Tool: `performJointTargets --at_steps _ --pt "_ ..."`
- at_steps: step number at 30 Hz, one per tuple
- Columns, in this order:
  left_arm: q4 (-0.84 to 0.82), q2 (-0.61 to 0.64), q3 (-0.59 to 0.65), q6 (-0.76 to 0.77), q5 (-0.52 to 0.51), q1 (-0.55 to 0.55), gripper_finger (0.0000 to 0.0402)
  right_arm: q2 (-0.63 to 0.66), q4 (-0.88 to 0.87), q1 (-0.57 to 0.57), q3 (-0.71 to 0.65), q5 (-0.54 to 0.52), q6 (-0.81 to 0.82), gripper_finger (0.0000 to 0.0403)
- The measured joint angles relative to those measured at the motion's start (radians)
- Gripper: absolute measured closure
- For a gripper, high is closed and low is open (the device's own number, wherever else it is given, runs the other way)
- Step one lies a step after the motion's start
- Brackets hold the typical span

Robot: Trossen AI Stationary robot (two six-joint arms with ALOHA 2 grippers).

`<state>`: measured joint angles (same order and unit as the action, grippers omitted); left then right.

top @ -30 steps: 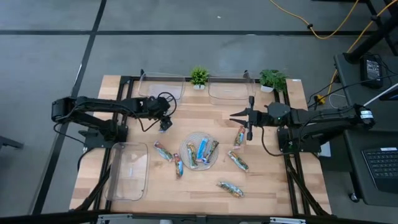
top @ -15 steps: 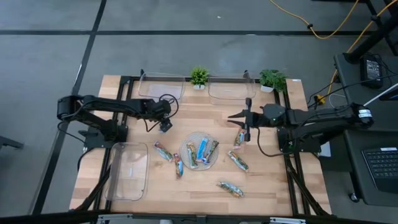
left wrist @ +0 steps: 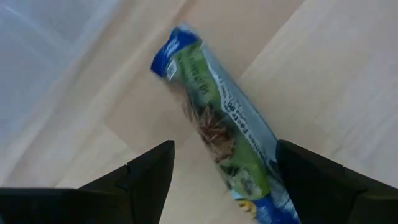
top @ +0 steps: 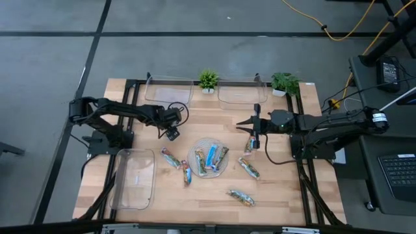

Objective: Pick and place Granola Bars by type
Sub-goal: Put the blue granola bar into the top left transparent bin

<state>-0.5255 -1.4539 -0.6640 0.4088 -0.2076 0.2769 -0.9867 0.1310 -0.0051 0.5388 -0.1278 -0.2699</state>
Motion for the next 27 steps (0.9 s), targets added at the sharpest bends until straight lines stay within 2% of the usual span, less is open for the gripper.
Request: performJointTargets --at_steps 4,8,17,20,23,27 --pt "0.005 -0.028 -0.003 0.0 0.025 0.0 0.014 0.0 0.0 0.0 0.0 0.0 0.0 0.0336" --pt "0.008 -0.032 -0.004 0.0 0.032 -0.001 0.0174 0.0 0.0 0.0 0.0 0.0 0.0 0.0336" --pt "0.001 -0.013 -0.016 -0.003 0.027 0.0 0.0329 0.0 -0.001 0.0 0.0 0.0 0.003 0.0336" --pt "-0.004 -0.003 -0.029 -0.01 0.027 -0.005 0.0369 0.0 -0.001 0.0 0.0 0.0 0.003 0.0336" --pt "-0.003 0.014 -0.048 -0.011 0.029 -0.024 0.0383 0.0 -0.001 0.0 0.0 0.0 0.003 0.0336" --pt "-0.003 0.04 -0.092 -0.012 0.067 -0.065 0.0372 0.0 -0.002 0.0 0.0 0.0 0.003 0.0336"
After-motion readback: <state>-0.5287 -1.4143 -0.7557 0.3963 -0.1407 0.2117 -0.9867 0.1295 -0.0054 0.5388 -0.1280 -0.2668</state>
